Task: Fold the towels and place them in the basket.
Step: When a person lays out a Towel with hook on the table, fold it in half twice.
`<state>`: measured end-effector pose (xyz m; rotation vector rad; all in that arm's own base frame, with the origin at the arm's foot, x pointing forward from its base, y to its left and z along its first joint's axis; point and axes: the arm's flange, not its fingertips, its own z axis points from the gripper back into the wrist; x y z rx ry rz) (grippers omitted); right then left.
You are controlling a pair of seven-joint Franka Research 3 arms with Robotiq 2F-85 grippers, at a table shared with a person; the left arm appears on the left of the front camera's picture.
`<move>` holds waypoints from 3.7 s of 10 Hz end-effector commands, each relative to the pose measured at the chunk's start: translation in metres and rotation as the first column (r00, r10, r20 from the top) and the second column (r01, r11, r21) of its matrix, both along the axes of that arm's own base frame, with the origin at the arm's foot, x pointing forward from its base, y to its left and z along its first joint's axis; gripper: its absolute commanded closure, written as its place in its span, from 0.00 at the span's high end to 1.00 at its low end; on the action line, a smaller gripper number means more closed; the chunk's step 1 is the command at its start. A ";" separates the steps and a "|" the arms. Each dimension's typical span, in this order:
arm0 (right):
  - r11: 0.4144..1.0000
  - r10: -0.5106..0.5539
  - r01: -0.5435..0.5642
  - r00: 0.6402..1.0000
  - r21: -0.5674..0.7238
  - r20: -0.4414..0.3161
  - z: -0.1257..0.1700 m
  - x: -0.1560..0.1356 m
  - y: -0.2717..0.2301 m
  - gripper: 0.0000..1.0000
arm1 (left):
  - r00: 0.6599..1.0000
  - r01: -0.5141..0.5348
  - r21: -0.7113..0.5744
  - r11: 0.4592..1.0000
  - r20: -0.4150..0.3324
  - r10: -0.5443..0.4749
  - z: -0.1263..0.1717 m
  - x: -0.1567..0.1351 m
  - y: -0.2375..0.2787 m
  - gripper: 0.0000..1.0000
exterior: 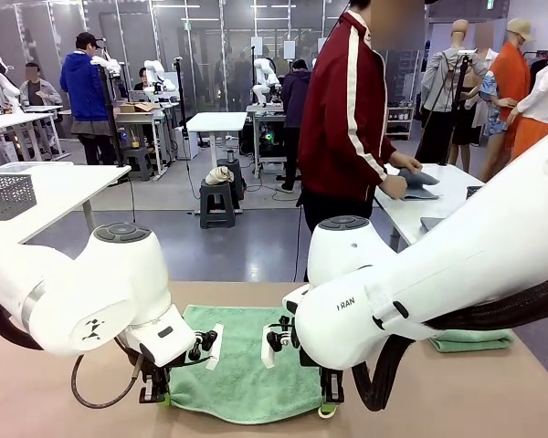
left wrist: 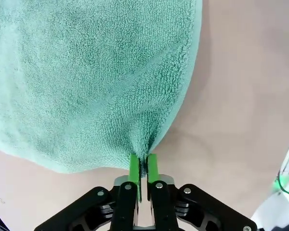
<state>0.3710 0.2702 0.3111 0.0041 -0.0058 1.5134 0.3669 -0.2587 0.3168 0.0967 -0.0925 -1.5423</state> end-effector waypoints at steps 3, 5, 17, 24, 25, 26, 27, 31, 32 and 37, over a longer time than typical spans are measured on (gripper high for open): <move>0.998 0.053 -0.052 0.998 -0.024 0.040 0.036 0.006 0.007 0.08 | 0.999 -0.003 0.029 1.000 0.053 0.001 0.037 0.000 0.000 0.08; 0.996 0.079 -0.077 0.994 -0.033 0.069 0.070 0.016 0.007 0.08 | 0.995 -0.013 0.052 0.999 0.100 0.008 0.077 0.007 -0.003 0.08; 0.997 0.074 -0.073 0.991 -0.010 0.115 0.113 0.035 0.005 0.08 | 0.992 -0.031 0.013 0.999 0.121 0.029 0.116 0.024 0.007 0.08; 0.994 0.090 -0.090 0.996 0.062 0.003 0.146 0.119 0.002 0.08 | 0.998 -0.050 -0.016 0.999 0.023 0.050 0.173 0.102 0.033 0.08; 0.994 0.085 -0.085 0.996 0.063 -0.012 0.152 0.138 -0.001 0.08 | 0.999 -0.053 -0.029 0.998 -0.011 0.053 0.180 0.123 0.040 0.08; 0.994 0.086 -0.084 0.996 0.070 -0.029 0.153 0.158 -0.004 0.08 | 0.998 -0.053 -0.030 0.998 -0.048 0.052 0.182 0.146 0.048 0.08; 0.993 0.085 -0.081 0.995 0.086 -0.050 0.151 0.174 -0.007 0.08 | 0.994 -0.049 -0.039 0.998 -0.095 0.046 0.179 0.165 0.051 0.08; 0.989 0.073 -0.054 0.988 0.136 -0.137 0.122 0.227 -0.016 0.08 | 0.970 -0.045 -0.044 0.998 -0.241 0.033 0.148 0.230 0.054 0.08; 0.989 0.070 -0.047 0.985 0.144 -0.160 0.109 0.241 -0.022 0.08 | 0.961 -0.046 -0.037 0.998 -0.273 0.034 0.137 0.245 0.056 0.08; 0.990 0.076 -0.048 0.972 0.130 -0.221 0.054 0.267 -0.032 0.08 | 0.932 -0.034 -0.075 0.997 -0.363 0.005 0.088 0.270 0.067 0.08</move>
